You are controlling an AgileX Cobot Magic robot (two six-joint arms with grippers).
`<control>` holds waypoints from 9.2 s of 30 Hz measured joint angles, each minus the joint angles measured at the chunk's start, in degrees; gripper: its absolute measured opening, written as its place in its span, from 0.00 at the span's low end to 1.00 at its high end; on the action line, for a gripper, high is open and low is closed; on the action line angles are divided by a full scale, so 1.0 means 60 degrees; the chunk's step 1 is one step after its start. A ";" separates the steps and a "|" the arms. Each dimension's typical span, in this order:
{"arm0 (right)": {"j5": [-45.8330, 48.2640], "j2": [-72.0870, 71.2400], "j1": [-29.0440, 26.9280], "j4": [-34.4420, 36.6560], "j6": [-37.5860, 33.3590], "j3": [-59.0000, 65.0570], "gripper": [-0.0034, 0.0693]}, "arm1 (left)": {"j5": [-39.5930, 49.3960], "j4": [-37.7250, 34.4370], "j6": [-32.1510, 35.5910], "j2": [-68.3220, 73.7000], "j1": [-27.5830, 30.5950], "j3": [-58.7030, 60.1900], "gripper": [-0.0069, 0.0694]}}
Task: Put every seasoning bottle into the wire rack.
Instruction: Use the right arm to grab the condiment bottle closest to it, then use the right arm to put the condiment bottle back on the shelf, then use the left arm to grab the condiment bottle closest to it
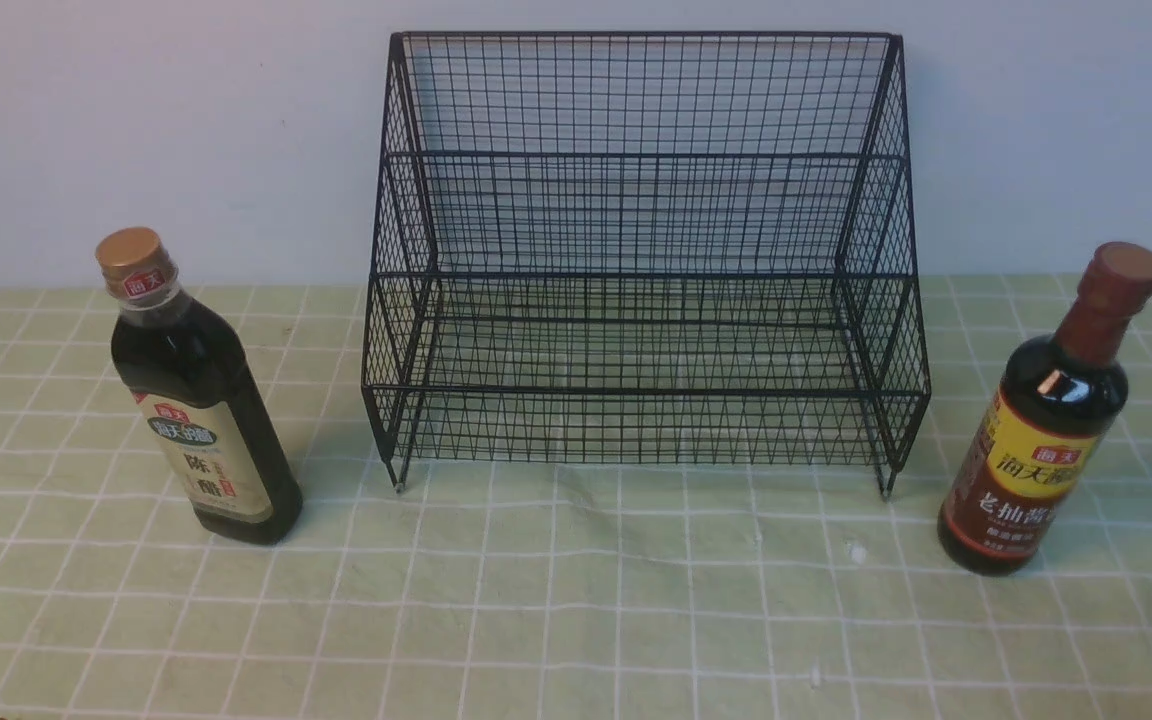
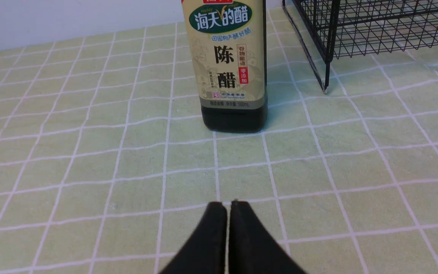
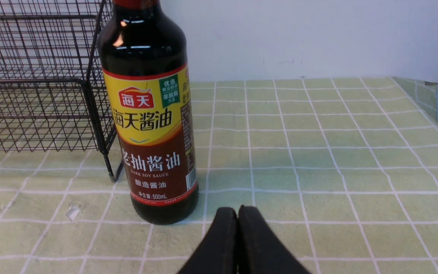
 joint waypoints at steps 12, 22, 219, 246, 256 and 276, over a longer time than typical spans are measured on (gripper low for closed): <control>0.0000 0.0000 0.0000 0.0000 0.0000 0.0000 0.03 | 0.0000 0.0000 0.0000 0.0000 0.0000 0.0000 0.08; 0.0000 0.0000 0.0000 0.0000 0.0000 0.0000 0.03 | 0.0000 0.0000 0.0000 0.0000 0.0000 0.0000 0.08; 0.8082 1.2776 0.2228 0.0548 -0.0042 -1.7690 0.05 | -0.0010 0.0016 0.0000 0.0000 0.0000 0.0000 0.08; 0.4187 0.3213 0.2228 0.1958 -0.0447 -0.7473 0.03 | -0.0010 0.0023 0.0000 0.0000 0.0000 0.0000 0.08; 0.2181 0.2375 0.1721 0.0347 -0.1060 -0.4810 0.03 | -0.0010 0.0023 0.0000 0.0000 0.0000 0.0000 0.08; -0.0025 0.0004 0.0188 0.0349 -0.1065 0.0003 0.03 | -0.0010 0.0023 0.0000 0.0000 0.0000 0.0000 0.08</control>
